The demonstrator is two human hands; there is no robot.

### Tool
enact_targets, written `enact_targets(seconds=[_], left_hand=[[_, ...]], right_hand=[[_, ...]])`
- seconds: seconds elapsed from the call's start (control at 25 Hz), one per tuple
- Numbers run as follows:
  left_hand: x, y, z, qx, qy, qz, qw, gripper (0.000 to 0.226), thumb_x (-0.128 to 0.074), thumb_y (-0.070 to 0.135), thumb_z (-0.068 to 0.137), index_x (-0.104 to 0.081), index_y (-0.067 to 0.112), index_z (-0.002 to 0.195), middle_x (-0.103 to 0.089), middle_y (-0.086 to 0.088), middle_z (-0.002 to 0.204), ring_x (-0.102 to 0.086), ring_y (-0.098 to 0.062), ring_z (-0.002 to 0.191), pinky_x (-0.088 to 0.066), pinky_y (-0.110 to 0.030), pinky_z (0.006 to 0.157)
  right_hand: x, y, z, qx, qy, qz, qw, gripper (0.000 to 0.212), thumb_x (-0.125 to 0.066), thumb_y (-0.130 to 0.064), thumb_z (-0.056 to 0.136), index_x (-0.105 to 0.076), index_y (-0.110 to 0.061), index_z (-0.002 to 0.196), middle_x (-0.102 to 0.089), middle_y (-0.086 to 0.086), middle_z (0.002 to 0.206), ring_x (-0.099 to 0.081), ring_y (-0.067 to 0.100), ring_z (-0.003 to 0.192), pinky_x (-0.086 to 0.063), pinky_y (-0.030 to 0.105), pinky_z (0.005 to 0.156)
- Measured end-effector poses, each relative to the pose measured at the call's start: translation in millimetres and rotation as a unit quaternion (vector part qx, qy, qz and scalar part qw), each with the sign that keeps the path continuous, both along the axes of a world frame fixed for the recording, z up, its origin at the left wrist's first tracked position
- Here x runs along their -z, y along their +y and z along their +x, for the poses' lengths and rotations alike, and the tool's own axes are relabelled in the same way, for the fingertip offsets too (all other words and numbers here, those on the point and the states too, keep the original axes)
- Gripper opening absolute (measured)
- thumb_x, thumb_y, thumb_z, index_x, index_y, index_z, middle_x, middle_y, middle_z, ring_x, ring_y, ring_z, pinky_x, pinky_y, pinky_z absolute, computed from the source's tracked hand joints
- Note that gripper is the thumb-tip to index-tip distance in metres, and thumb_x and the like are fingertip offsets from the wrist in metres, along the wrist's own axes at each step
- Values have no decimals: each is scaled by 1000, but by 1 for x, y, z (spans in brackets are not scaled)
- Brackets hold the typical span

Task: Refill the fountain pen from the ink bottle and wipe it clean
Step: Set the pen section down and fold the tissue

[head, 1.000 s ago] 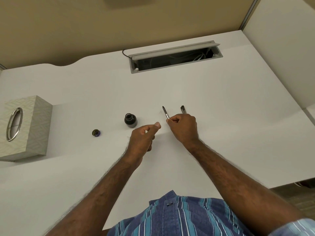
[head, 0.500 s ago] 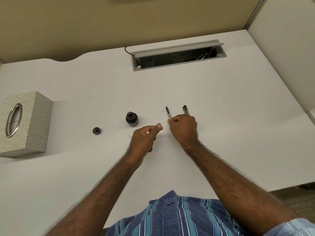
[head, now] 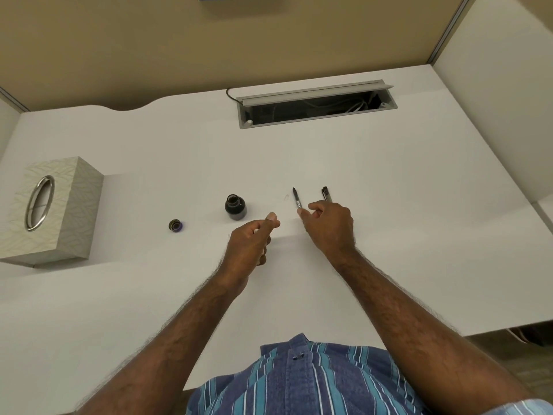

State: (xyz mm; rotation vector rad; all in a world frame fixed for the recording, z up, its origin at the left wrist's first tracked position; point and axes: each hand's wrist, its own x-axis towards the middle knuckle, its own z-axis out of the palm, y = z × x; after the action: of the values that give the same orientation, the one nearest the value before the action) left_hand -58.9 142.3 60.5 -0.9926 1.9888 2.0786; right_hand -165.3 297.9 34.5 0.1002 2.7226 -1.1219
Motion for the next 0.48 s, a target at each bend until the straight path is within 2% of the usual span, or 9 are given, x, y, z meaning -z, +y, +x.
enact_targets(seconds=[0.12,0.24,0.4,0.48], left_hand=[[1,0,7,-26,11,57,998,54,-53,60,105,-78,14,116,-48,3,75,-41,-11,60,-35,-26,59],[2,3,18,-46,26,116,992,52,-42,49,112,-75,10,120,-55,-1,83,-49,-13,64,-41,-26,64],[-11,9,42,-73,40,130,988,44,-43,42,112,-77,17,122,-64,-6,108,-61,-16,80,-51,-29,71],[-18,8,54,-81,46,141,986,44,-52,46,104,-74,18,131,-63,-6,118,-62,-16,86,-52,-29,74]], right_hand=[[-14,8,21,-33,14,-55,998,26,-80,-42,91,-83,-21,106,-78,-8,85,-72,14,83,-51,25,76],[-31,13,45,-117,-1,-131,984,22,-84,-39,90,-84,-22,105,-80,-8,87,-73,9,79,-56,19,73],[-56,9,72,-240,-50,-150,958,41,-91,-51,80,-83,-25,110,-80,-6,88,-72,10,81,-56,15,71],[-64,2,80,-267,-47,-145,952,43,-93,-51,76,-83,-24,108,-80,-5,87,-71,11,81,-56,18,71]])
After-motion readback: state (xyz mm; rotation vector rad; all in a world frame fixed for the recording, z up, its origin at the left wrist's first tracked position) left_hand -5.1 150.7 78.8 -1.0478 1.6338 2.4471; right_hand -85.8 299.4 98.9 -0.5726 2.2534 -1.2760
